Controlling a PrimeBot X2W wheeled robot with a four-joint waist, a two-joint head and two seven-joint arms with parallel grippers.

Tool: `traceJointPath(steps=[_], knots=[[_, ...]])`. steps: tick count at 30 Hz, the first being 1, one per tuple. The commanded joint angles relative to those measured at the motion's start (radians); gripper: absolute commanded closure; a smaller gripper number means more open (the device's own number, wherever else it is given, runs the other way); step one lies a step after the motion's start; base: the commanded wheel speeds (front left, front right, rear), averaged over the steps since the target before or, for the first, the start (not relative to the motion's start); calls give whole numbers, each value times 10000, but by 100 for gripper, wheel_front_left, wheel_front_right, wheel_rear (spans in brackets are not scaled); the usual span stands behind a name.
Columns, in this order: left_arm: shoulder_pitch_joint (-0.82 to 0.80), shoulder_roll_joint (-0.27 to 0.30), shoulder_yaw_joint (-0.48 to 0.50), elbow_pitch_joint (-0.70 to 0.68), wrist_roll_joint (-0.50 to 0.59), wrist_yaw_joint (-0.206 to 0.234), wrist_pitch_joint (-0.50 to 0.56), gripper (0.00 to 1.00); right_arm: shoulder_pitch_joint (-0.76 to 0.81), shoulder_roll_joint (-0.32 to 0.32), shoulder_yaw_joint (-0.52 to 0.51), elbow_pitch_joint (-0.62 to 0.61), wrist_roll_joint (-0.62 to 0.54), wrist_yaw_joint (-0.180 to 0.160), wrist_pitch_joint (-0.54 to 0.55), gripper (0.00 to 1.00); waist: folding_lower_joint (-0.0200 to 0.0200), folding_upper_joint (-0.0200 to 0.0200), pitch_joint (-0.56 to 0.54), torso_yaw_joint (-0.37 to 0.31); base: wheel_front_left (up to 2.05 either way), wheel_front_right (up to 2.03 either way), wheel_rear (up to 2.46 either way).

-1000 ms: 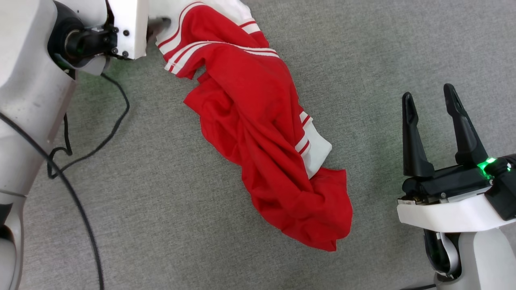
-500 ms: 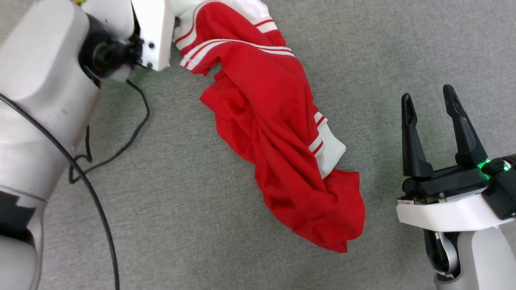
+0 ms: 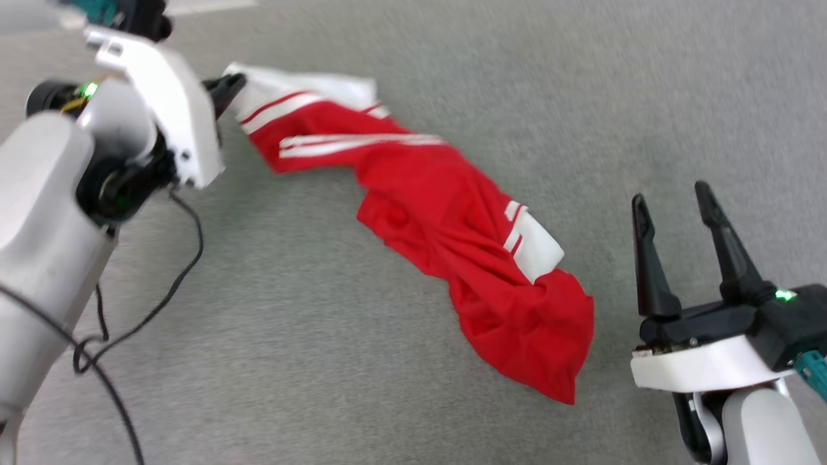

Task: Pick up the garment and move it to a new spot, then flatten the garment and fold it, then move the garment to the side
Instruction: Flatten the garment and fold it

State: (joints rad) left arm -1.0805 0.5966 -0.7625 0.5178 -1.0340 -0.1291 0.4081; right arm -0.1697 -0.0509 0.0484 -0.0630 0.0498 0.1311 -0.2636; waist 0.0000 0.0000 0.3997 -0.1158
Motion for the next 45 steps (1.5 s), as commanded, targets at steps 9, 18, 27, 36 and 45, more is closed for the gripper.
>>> traceJointPath(steps=[9,18,27,36,45], knots=[[3581,1426,486,-2615,-752,915,-1360,100,629,15,-28,202,-145,-7,-16,0,0,0,-1707,1422,0,0,0],[6948,1247,-17,-3794,-1012,2122,-2658,100,937,16,-5,377,-135,-7,-16,0,0,0,-1995,1708,0,0,0],[7434,627,236,-3091,-325,2173,-4951,0,842,15,50,441,-567,-7,-16,0,0,0,-2300,1826,0,0,0],[7908,285,2046,-4704,2629,2227,-6744,0,159,-950,611,940,35,-7,2325,0,0,0,-2457,2228,0,0,0],[9605,-1604,4488,-6200,5329,1499,-6733,0,-1213,-2331,866,937,1869,-5,8117,0,0,0,-2026,2878,0,0,0]])
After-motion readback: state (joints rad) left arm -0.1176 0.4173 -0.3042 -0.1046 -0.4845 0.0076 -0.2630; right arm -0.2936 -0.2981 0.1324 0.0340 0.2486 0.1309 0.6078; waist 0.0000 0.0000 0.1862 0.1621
